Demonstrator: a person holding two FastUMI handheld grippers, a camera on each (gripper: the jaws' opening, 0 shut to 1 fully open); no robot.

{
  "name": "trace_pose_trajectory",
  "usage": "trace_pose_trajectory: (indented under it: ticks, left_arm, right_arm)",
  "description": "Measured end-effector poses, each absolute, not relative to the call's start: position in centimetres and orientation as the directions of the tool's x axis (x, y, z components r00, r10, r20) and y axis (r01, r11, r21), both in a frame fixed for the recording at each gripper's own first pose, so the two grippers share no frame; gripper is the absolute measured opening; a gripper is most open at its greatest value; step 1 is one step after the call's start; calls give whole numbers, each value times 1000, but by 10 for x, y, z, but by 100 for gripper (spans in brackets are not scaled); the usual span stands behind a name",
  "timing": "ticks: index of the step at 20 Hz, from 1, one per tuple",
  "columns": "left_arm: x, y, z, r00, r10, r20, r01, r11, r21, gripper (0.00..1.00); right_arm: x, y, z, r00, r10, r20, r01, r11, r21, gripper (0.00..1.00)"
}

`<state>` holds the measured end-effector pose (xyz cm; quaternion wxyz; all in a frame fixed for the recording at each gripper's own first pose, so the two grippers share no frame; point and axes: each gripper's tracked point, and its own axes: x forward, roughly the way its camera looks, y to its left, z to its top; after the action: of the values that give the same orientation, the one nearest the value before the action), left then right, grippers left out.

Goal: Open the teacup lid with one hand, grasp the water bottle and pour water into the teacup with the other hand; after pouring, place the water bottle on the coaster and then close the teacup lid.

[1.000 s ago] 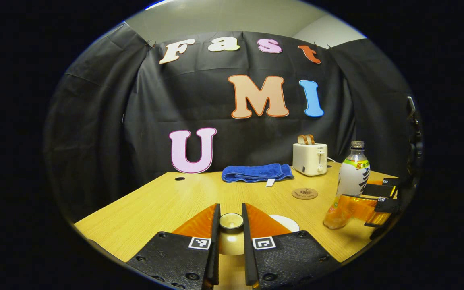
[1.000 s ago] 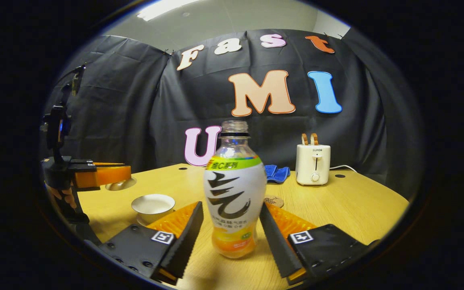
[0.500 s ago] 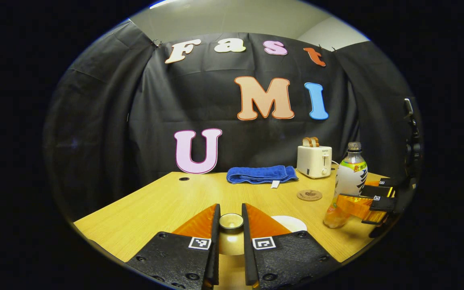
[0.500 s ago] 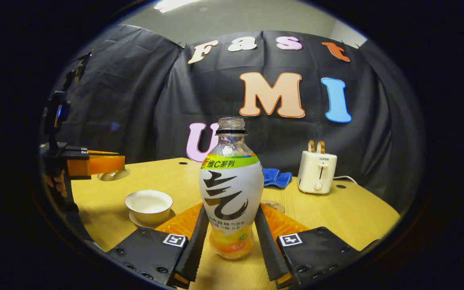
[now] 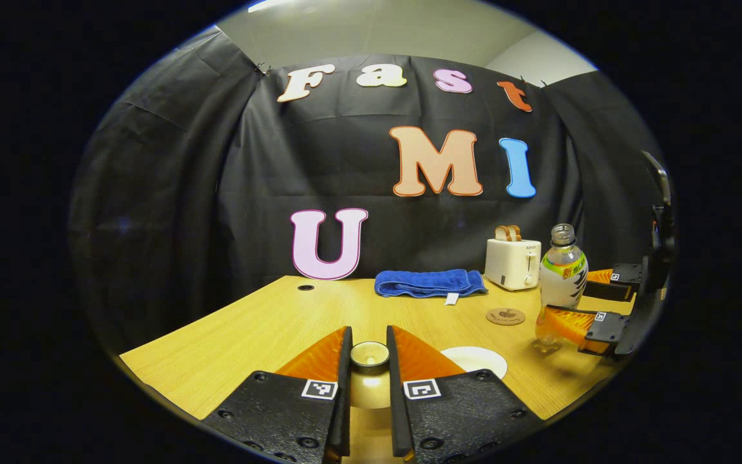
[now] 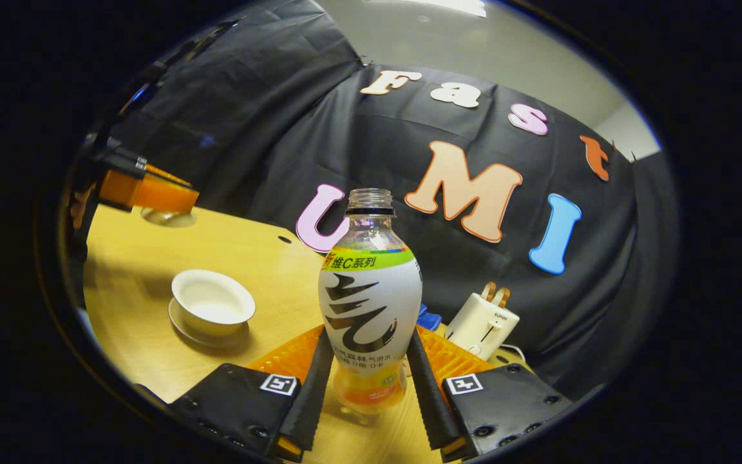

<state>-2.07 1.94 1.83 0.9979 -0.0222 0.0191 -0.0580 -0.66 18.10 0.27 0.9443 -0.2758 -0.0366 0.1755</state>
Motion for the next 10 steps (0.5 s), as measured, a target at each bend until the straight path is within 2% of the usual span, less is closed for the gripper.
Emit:
trace_pose_trajectory:
  ticks: [1, 10]
  left_arm:
    - [-20, 21, 18, 993, -113, -36, 112, 993, -49, 23]
    - [-21, 34, 11, 994, -104, -39, 102, 993, -55, 23]
  right_arm:
    - [-6, 182, 1, 936, 351, -24, -300, 761, -576, 67]
    - [-3, 187, -30, 938, 346, -30, -203, 476, -856, 69]
